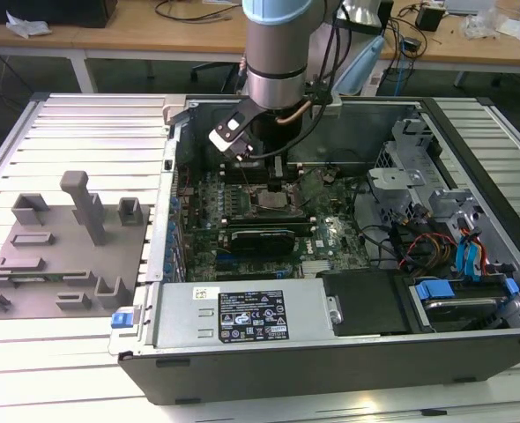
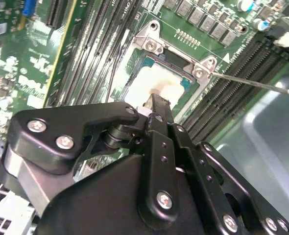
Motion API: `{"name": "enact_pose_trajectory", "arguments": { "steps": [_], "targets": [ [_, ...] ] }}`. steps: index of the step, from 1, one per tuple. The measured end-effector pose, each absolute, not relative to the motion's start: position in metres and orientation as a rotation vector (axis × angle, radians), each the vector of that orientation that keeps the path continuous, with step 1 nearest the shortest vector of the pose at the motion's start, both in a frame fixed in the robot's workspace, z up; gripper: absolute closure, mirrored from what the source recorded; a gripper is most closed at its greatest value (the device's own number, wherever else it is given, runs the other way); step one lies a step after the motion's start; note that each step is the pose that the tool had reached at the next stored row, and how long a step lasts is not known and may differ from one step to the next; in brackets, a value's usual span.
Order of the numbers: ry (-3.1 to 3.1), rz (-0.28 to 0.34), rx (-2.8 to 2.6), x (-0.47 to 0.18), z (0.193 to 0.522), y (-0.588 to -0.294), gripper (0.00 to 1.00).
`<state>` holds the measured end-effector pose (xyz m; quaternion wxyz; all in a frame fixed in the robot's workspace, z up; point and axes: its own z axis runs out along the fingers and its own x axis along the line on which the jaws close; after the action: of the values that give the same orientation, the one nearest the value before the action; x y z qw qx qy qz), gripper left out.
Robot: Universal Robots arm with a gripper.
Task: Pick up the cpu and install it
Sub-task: 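Place the cpu into insertion slot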
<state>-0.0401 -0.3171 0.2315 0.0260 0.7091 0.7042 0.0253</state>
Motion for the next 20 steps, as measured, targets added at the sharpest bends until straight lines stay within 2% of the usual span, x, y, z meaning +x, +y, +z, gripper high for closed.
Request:
{"name": "enact_pose_trajectory", "arguments": {
  "steps": [8, 12, 15, 20],
  "targets": [
    [2.176, 0.076, 2.191, -0.04, 0.269, -0.317, 0.89],
    [2.176, 0.076, 2.19, -0.04, 0.269, -0.317, 0.89],
    [2.193, 0.039, 2.208, -0.04, 0.269, -0.317, 0.89],
    [2.195, 0.035, 2.21, -0.04, 0.269, -0.317, 0.89]
  ]
}}
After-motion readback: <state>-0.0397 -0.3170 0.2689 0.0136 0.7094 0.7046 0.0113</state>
